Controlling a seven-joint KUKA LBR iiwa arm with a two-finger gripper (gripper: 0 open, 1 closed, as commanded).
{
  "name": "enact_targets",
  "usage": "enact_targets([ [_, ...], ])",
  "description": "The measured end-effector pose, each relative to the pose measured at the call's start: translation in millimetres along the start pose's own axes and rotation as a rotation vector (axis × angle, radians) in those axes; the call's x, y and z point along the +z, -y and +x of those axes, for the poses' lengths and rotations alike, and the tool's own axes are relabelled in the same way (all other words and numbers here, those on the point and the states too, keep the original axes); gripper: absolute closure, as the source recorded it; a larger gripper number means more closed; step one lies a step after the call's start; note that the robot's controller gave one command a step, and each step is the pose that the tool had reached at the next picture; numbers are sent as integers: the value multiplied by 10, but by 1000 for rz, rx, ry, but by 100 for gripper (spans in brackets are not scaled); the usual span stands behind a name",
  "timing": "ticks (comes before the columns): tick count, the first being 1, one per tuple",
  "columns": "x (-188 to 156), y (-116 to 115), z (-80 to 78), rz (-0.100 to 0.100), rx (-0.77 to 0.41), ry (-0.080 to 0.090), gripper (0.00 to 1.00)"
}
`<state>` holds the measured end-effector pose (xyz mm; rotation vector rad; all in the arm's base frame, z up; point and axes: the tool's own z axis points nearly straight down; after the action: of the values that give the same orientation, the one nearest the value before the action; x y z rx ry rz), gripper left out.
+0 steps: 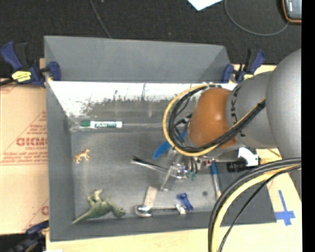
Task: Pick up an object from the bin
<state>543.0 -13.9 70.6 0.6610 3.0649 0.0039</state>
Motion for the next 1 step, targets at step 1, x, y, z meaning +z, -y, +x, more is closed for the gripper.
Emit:
enact_targets([
  [1,-7,114,-95,0,-391,7,0],
])
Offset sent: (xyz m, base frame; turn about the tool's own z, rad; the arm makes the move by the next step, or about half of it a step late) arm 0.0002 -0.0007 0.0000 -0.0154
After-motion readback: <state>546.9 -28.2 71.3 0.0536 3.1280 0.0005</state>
